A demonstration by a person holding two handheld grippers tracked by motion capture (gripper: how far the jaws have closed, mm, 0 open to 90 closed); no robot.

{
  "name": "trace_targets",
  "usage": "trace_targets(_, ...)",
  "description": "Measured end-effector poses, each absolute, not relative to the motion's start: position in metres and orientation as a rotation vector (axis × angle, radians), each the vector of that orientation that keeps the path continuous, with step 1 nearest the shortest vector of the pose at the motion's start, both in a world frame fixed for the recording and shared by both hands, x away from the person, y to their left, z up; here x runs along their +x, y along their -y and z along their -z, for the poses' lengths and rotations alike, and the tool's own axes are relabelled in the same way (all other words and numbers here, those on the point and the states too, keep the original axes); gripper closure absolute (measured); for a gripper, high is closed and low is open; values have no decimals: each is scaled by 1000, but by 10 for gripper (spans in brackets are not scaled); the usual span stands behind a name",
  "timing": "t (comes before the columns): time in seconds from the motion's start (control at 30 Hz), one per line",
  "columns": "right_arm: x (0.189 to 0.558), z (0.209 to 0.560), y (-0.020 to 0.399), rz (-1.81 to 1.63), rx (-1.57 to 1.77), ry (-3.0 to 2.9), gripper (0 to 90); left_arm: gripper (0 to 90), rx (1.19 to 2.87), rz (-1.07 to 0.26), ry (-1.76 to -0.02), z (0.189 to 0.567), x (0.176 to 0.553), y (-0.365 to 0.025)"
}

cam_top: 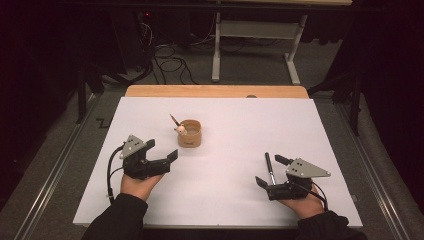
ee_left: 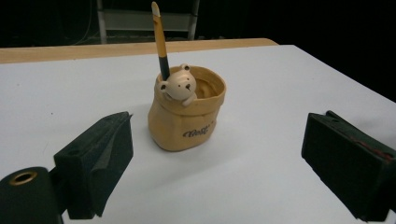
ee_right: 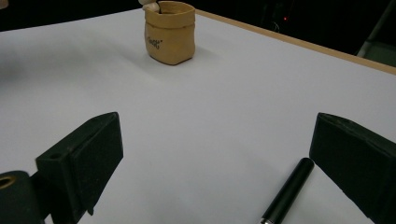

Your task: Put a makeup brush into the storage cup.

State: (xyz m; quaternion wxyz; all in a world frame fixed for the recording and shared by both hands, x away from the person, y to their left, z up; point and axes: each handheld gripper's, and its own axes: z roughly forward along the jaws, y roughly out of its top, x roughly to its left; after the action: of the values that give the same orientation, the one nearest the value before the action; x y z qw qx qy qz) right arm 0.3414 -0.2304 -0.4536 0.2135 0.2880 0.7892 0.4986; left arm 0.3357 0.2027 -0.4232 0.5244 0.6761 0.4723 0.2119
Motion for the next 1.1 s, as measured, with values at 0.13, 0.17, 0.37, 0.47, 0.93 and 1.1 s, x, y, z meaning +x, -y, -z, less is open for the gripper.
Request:
trace_targets(0.13,341,454,230,-1376,813,-2194,36,81,1629,-532,-1129,427,322,-203)
trace_targets(0.17,341,454,230,-1378,813,-2192,36,78,1635,-533,-1127,429,319,-203)
trace_targets(0.37,342,455,231,-1382,813,-2187,35,15,1717,-518,-1087,450,309,-197)
trace_targets(0.47,343,455,232,-1384,819,-2179,34,1,1785,-508,-1051,458,309,-190)
trace_targets(0.93,340,444,252,-1395,866,-2078,17,23,1768,-493,-967,465,314,-185)
trace_targets(1.1,338,445,266,-1388,924,-2043,13,36,1744,-474,-974,466,317,-189)
